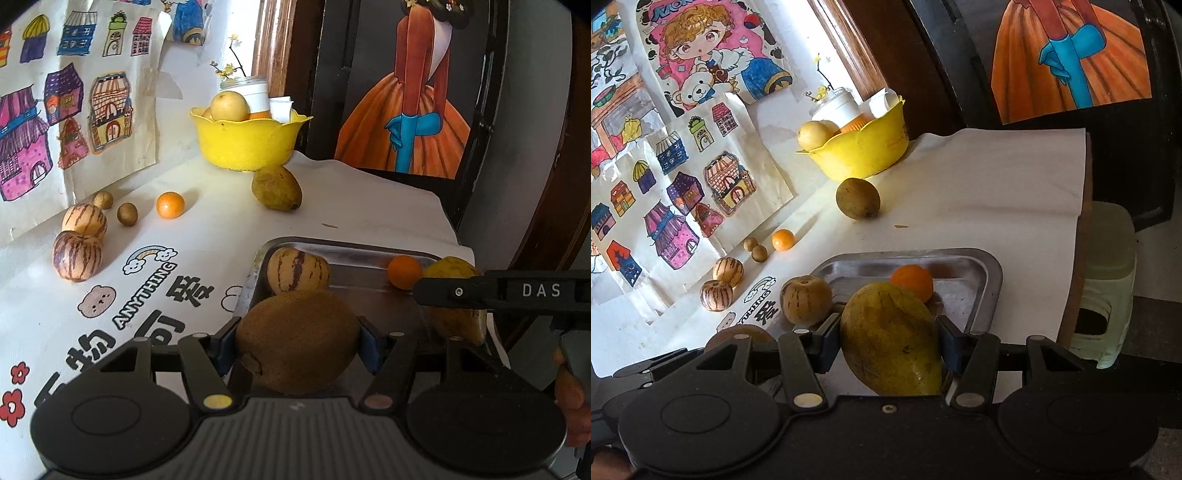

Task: Organize fruits
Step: 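Carry the pear into the metal tray and open the right tool while the left releases the kiwi there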

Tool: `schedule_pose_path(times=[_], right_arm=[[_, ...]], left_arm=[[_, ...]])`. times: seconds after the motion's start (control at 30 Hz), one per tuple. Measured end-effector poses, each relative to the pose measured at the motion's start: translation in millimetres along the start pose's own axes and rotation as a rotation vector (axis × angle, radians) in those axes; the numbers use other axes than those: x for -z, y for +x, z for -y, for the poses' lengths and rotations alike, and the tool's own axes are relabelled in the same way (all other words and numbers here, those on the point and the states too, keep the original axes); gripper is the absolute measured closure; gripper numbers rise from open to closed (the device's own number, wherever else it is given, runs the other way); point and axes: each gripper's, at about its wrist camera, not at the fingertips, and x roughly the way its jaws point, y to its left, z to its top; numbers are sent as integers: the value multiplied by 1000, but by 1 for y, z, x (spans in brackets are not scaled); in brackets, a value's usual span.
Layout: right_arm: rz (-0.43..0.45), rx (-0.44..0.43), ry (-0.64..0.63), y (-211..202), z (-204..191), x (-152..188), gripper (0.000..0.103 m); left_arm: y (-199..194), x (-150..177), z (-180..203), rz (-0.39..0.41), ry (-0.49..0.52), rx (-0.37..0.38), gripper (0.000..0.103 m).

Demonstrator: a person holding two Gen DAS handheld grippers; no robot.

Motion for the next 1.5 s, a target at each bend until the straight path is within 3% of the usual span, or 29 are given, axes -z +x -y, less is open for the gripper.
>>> schedule_pose_path(times=[1.0, 1.4, 1.5], right_arm=[[4, 5, -13, 7, 1, -2, 46], [23, 19, -2, -12, 1, 1, 43], [40, 31, -17, -22, -4, 4, 35]], left_arm=[[9, 8, 14, -59, 93, 8, 33], [-19, 10, 8, -28, 84, -17, 18], [-30, 12, 0, -26, 45, -15, 17]])
